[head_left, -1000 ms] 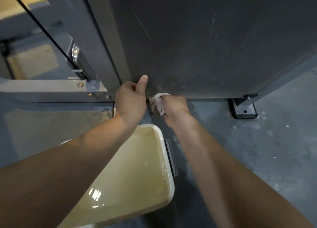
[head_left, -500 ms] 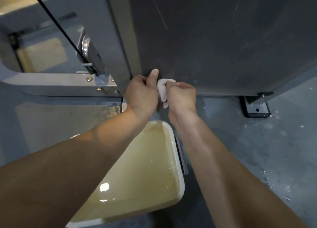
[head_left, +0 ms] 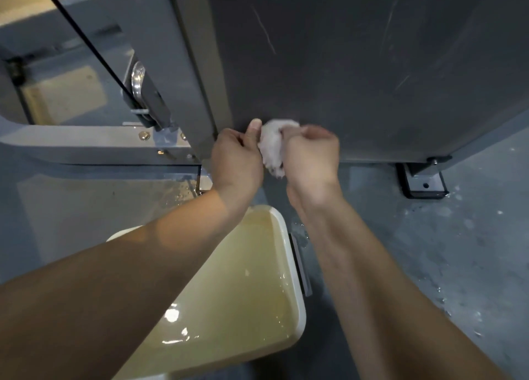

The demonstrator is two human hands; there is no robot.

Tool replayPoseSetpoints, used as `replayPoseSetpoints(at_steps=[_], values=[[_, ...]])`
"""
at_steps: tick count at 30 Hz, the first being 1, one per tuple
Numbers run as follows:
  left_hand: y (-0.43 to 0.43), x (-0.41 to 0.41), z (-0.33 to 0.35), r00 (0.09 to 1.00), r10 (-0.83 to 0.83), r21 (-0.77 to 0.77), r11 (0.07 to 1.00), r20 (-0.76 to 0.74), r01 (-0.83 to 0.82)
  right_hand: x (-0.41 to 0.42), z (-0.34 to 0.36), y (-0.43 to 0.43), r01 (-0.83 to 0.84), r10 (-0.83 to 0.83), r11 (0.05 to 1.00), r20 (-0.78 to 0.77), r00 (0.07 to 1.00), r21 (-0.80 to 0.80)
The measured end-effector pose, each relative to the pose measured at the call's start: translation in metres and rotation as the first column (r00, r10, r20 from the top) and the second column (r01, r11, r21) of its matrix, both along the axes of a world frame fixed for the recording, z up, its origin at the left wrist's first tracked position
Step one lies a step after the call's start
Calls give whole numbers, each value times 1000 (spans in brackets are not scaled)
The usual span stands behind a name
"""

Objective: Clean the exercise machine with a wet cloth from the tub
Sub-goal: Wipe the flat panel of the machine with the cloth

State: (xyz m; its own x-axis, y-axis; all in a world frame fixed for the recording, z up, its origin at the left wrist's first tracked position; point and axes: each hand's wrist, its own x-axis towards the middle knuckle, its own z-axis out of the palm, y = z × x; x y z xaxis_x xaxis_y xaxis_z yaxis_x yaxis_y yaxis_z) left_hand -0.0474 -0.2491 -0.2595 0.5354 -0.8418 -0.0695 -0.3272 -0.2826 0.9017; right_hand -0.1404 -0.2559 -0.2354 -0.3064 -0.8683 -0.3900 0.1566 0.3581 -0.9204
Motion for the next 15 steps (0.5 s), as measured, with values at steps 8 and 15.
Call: replayPoseSetpoints(at_steps=[8, 15], values=[[0, -4, 2, 997, 5, 22, 1000, -71, -3, 6, 15, 3, -87, 89, 996, -78, 993, 29], [0, -1, 4, 999, -11, 86, 996, -52, 15, -15, 4, -4, -157, 172, 976, -91, 981, 151]])
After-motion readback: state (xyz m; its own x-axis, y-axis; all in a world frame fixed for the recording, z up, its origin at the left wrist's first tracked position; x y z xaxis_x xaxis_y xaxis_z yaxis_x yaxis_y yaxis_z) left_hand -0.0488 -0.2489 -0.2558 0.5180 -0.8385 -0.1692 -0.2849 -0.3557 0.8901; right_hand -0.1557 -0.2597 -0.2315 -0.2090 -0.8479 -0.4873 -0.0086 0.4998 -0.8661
